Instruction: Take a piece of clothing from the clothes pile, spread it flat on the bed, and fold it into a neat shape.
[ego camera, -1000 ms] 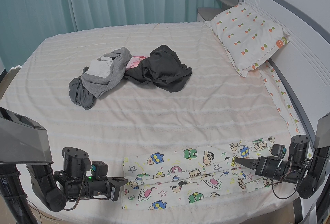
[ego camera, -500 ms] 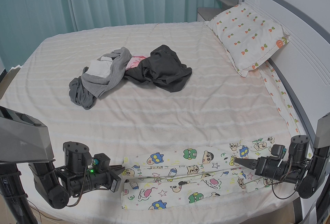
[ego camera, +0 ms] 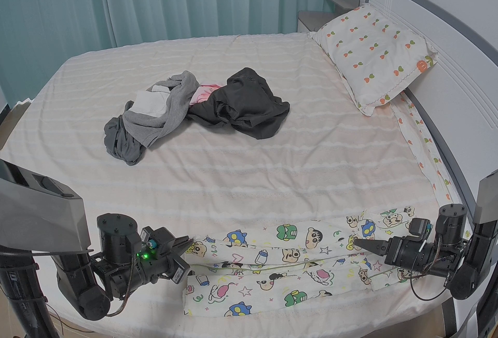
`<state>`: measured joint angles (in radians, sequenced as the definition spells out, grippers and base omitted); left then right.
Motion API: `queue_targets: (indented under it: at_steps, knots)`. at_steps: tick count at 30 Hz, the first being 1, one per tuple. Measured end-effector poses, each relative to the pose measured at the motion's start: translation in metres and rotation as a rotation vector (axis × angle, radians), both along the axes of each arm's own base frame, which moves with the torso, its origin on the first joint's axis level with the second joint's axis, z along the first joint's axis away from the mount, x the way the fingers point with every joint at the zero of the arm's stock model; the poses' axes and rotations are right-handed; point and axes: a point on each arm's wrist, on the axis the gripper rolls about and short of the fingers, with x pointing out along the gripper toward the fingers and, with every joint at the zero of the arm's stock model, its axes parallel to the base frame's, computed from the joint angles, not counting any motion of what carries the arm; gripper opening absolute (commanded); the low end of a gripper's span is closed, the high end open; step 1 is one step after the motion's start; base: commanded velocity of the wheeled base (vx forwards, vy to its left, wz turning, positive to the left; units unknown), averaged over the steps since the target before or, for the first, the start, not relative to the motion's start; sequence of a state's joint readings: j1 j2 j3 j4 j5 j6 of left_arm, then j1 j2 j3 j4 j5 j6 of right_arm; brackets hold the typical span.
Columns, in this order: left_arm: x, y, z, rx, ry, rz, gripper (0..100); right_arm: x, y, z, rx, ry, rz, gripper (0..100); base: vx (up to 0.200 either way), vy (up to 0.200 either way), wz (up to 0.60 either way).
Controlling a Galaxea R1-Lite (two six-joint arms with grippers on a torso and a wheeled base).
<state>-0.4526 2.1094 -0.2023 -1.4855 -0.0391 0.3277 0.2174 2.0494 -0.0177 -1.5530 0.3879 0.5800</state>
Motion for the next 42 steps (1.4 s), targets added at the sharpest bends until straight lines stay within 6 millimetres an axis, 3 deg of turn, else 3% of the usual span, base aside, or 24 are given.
queue_targets:
  at_steps: [6, 18, 37, 38, 42]
  knots:
    - [0.000, -0.001, 0.000, 0.077, -0.067, -0.036, 0, 0.000, 0.000, -0.001, -0.003, 0.003, 0.001, 100, 0.000, 0.000, 0.00]
    - [-0.019, 0.000, -0.014, 0.233, -0.040, -0.137, 0, 0.000, 0.000, -0.002, -0.005, 0.008, 0.002, 100, 0.000, 0.000, 0.00]
    - [-0.023, 0.000, -0.064, 0.305, 0.143, -0.165, 0, 0.000, 0.000, -0.002, -0.006, 0.008, 0.003, 100, 0.000, 0.000, 0.00]
    - [-0.023, 0.001, -0.065, 0.306, 0.152, -0.163, 100, 0.000, 0.000, -0.002, -0.006, 0.008, 0.003, 100, 0.000, 0.000, 0.00]
    - [-0.026, 0.002, -0.069, 0.281, 0.191, -0.139, 100, 0.000, 0.000, -0.002, -0.006, 0.008, 0.003, 100, 0.000, 0.000, 0.00]
